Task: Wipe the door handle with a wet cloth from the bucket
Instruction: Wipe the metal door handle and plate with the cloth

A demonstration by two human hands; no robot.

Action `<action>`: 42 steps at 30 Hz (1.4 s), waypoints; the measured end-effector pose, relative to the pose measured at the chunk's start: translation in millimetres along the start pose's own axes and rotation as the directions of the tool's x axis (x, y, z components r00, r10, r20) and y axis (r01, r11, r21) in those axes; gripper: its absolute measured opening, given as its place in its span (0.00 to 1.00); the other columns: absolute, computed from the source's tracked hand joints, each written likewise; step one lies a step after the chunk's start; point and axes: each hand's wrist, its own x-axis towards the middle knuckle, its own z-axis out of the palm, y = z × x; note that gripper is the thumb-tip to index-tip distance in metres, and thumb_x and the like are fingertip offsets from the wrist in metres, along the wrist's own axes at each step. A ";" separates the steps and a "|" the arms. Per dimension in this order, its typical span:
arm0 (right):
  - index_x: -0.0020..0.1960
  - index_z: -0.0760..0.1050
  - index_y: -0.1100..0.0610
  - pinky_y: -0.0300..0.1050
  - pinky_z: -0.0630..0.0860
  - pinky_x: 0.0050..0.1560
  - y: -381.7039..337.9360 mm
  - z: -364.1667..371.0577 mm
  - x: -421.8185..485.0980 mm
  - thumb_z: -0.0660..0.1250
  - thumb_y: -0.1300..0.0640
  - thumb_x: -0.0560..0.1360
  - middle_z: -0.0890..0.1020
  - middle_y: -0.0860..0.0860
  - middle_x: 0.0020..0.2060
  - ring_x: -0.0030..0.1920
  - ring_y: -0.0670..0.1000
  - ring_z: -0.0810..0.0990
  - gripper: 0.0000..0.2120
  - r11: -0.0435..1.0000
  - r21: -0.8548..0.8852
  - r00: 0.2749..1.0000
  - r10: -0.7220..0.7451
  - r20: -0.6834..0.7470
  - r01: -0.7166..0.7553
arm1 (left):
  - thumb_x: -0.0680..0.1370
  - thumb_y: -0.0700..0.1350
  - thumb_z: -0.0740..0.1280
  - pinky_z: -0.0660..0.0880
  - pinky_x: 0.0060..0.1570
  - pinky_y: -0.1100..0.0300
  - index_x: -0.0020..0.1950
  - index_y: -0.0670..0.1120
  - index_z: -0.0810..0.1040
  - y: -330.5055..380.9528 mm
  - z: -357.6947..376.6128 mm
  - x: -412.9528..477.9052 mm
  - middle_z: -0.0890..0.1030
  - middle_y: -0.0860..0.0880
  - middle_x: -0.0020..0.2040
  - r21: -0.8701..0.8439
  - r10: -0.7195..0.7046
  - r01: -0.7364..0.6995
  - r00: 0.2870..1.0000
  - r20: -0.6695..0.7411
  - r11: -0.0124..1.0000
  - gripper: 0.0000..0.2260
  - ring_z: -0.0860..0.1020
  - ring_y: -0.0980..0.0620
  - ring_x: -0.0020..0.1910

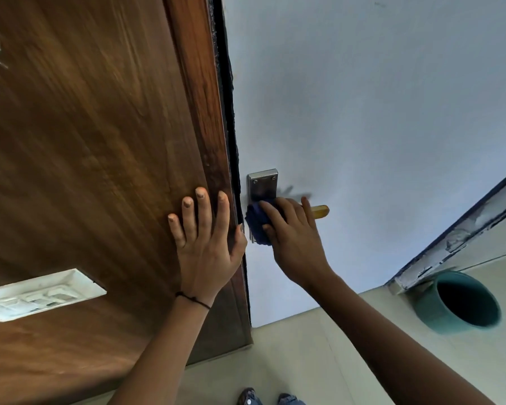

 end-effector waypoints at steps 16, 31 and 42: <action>0.64 0.70 0.48 0.52 0.59 0.69 92.9 -28.1 5.1 0.58 0.57 0.73 0.75 0.44 0.57 0.60 0.50 0.70 0.20 0.976 0.160 0.970 0.113 0.217 -0.149 | 0.78 0.55 0.59 0.34 0.74 0.49 0.78 0.48 0.41 -2.6 -2.5 -1.7 0.34 0.48 0.78 -0.046 0.014 -0.014 1.000 -0.003 0.999 0.36 0.34 0.50 0.77; 0.72 0.64 0.55 0.53 0.75 0.63 36.2 19.4 -6.4 0.56 0.55 0.82 0.75 0.55 0.66 0.65 0.55 0.75 0.18 0.044 0.934 0.624 0.756 0.200 -0.354 | 0.78 0.54 0.59 0.33 0.74 0.50 0.78 0.48 0.39 -3.8 -4.0 -1.3 0.32 0.49 0.77 -0.052 0.030 -0.030 0.999 0.017 0.998 0.37 0.32 0.50 0.76; 0.66 0.67 0.59 0.51 0.82 0.42 -5.1 33.4 4.2 0.53 0.52 0.83 0.78 0.59 0.60 0.52 0.57 0.82 0.15 -0.411 0.886 0.466 0.755 0.462 -0.213 | 0.78 0.54 0.59 0.32 0.73 0.50 0.78 0.47 0.39 -4.9 -4.1 -1.9 0.31 0.49 0.77 -0.037 0.042 -0.041 0.999 0.024 0.998 0.37 0.31 0.50 0.76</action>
